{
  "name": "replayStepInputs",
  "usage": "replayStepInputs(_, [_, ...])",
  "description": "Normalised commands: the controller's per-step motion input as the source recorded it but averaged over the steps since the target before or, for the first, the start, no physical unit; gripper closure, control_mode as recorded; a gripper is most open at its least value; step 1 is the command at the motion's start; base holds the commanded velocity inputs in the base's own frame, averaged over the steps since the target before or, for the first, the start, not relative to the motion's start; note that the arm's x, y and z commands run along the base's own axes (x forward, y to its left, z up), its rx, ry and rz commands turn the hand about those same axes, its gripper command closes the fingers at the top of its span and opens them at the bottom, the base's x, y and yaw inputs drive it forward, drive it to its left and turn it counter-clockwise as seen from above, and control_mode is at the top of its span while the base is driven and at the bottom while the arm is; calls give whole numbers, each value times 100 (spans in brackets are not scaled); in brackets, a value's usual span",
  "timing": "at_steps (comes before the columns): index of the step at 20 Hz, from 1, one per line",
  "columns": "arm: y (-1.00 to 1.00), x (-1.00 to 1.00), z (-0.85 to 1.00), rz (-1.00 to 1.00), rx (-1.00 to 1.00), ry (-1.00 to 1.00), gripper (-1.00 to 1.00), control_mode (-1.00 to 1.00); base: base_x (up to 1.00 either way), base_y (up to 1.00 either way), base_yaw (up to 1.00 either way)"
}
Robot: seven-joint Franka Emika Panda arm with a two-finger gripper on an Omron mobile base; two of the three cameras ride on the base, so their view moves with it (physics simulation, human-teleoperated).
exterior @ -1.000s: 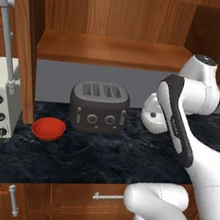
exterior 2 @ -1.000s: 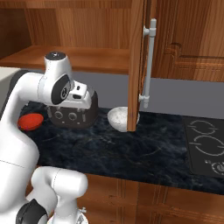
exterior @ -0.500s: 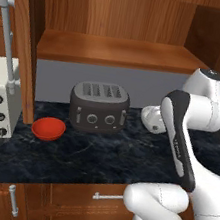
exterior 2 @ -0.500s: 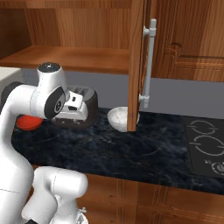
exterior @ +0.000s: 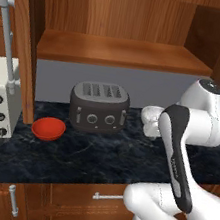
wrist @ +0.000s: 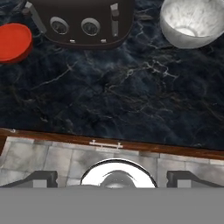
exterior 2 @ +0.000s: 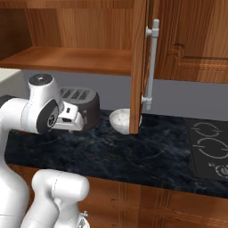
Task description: Pick up the bowls on the counter and stack them on top of one another in the open cabinet. Place the smaller bowl on top of the larger bowl.
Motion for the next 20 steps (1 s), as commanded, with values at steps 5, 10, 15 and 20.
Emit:
replayStepInputs(5, [29,-11,-10,-2,0,-1,-100,-100,0,0,0])
replayStepInputs(10, [35,-4,-8,-4,1,0,-100,-100,0,0,0])
replayStepInputs(15, [36,-2,-8,-4,6,-2,-100,-100,0,0,0])
replayStepInputs(20, [40,-3,-8,-5,9,-6,-100,-100,0,0,0])
